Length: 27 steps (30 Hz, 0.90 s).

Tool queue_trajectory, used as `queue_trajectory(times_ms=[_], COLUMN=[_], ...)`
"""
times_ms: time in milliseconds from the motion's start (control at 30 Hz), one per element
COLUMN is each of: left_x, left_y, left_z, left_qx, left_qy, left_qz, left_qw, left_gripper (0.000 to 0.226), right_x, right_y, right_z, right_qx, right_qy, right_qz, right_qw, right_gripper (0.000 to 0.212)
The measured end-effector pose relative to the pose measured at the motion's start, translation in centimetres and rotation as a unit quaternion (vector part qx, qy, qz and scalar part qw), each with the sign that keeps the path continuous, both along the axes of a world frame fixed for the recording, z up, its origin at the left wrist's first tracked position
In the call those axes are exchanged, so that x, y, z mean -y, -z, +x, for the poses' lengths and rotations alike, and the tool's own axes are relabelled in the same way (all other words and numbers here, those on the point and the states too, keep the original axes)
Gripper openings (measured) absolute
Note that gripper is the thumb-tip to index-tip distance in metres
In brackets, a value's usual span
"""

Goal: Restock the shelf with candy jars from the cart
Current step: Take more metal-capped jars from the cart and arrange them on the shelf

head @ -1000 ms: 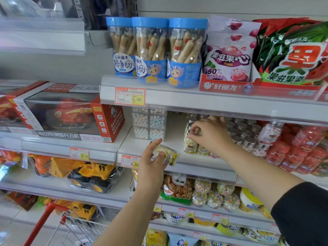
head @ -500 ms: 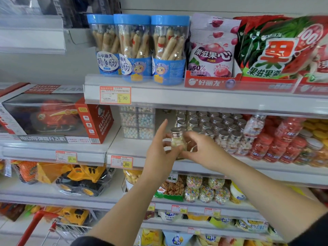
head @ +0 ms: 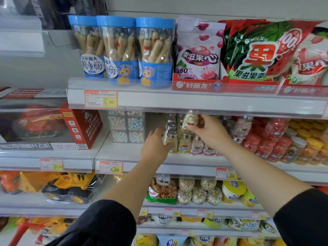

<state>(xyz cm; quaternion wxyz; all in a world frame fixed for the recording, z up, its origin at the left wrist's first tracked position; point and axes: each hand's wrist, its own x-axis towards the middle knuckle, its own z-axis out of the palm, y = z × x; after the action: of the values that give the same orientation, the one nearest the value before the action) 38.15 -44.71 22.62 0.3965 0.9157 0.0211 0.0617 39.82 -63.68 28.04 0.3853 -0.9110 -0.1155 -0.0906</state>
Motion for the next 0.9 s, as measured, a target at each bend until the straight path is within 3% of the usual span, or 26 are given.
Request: queue_trajectory(times_ms=[200,900], left_x=[0.8,0.8], left_y=[0.8,2.1], left_z=[0.8,1.2], left_qx=[-0.019,-0.011], left_qy=[-0.011,-0.022], left_qz=[0.056,0.033], left_qw=[0.998,0.999], left_gripper=[0.050,0.035], right_x=[-0.9,-1.1], right_y=[0.2,2.0], right_z=[2.6,4.5], right_qx=[0.005,0.006], right_qy=[0.032,0.039], right_qz=[-0.012,-0.025], right_qw=[0.999,0.999], right_gripper=[0.035,0.034])
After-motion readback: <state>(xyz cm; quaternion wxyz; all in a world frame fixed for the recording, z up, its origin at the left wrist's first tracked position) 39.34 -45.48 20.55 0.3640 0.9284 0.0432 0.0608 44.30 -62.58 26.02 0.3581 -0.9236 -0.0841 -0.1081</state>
